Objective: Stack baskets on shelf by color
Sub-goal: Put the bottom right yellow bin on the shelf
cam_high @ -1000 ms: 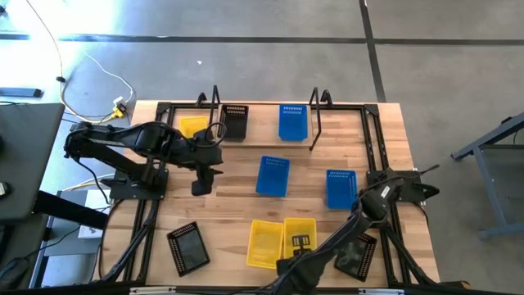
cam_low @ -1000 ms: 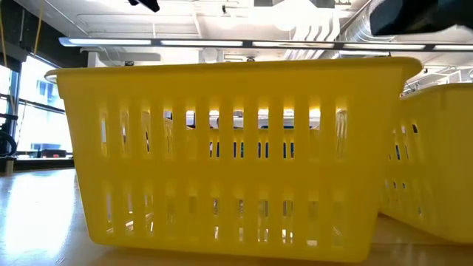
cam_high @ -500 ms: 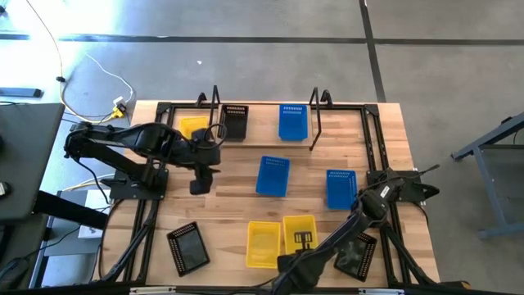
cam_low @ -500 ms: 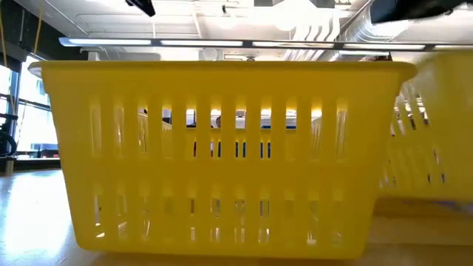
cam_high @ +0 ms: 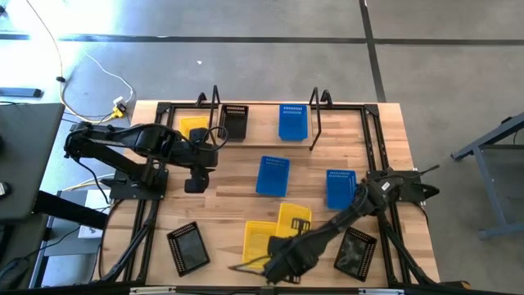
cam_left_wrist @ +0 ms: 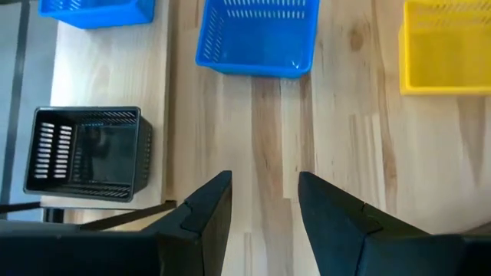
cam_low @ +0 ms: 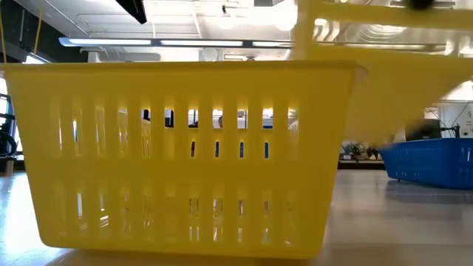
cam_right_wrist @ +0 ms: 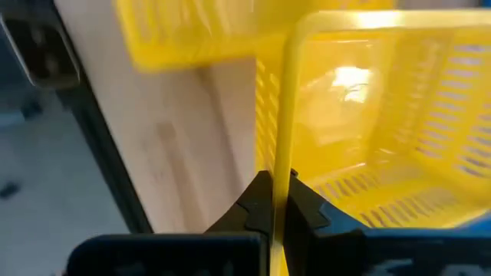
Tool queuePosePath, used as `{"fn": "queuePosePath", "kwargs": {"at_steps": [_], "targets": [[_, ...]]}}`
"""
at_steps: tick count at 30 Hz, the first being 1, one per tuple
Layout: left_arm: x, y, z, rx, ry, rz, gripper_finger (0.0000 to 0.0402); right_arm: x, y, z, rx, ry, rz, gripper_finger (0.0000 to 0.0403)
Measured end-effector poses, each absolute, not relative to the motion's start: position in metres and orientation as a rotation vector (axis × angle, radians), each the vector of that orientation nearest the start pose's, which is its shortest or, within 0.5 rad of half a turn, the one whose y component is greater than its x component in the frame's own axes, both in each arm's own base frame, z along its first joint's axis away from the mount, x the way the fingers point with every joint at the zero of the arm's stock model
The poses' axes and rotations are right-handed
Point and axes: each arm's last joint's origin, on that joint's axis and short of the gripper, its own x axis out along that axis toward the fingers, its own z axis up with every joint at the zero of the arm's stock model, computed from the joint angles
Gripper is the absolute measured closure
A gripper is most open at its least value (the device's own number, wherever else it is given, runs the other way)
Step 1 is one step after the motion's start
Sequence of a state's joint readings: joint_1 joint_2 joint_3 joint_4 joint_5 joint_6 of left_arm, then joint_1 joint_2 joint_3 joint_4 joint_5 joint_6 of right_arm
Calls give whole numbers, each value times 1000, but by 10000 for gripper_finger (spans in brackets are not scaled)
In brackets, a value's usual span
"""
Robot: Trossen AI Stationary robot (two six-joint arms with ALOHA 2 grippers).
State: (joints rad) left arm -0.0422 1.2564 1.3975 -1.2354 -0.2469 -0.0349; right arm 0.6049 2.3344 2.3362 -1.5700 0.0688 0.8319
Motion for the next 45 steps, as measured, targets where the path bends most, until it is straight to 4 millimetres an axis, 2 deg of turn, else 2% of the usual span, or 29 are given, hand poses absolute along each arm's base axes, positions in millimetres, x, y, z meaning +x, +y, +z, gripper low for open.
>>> {"fn": "queuePosePath", "kwargs": {"at_steps": [6,12,26,35,40,45], "targets": [[216,-2,363,174,1092,175,261,382,218,277,161,1425,-299,402],[215,-2,363,204,1106,159,261,396,177,294,96,1336,-363,403],[213,4,362,164,1125,200,261,429,83,298,-255,1324,-313,403],[209,19,362,104,1132,430,261,440,18,299,-345,1352,-311,403],[205,30,361,119,1150,570,261,442,-19,299,-320,1357,-345,403],[202,41,361,98,1164,625,261,445,-54,293,-275,1354,-321,403]]}}
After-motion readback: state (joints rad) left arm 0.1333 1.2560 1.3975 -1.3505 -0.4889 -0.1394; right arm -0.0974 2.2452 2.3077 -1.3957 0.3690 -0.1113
